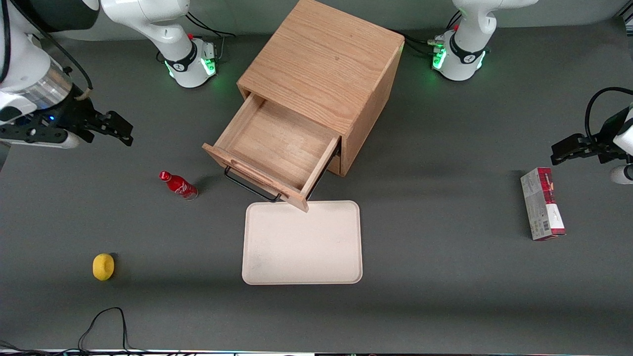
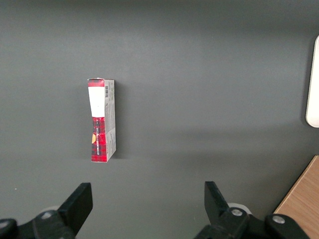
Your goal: Open upper drawer
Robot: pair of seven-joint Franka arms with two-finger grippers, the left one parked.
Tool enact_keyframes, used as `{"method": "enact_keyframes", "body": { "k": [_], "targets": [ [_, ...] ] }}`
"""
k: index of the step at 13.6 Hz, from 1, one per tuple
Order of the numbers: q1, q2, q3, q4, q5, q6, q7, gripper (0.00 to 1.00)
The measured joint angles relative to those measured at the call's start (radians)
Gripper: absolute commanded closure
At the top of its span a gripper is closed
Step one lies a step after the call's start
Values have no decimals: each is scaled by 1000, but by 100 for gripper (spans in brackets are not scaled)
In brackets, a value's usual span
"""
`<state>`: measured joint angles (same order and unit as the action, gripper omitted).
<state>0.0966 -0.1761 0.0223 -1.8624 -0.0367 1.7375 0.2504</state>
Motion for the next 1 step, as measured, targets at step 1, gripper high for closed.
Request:
{"method": "enact_keyframes", "body": {
  "k": [1],
  "targets": [
    [0,-2,-11,0,0,-7,-3,0]
  ]
}}
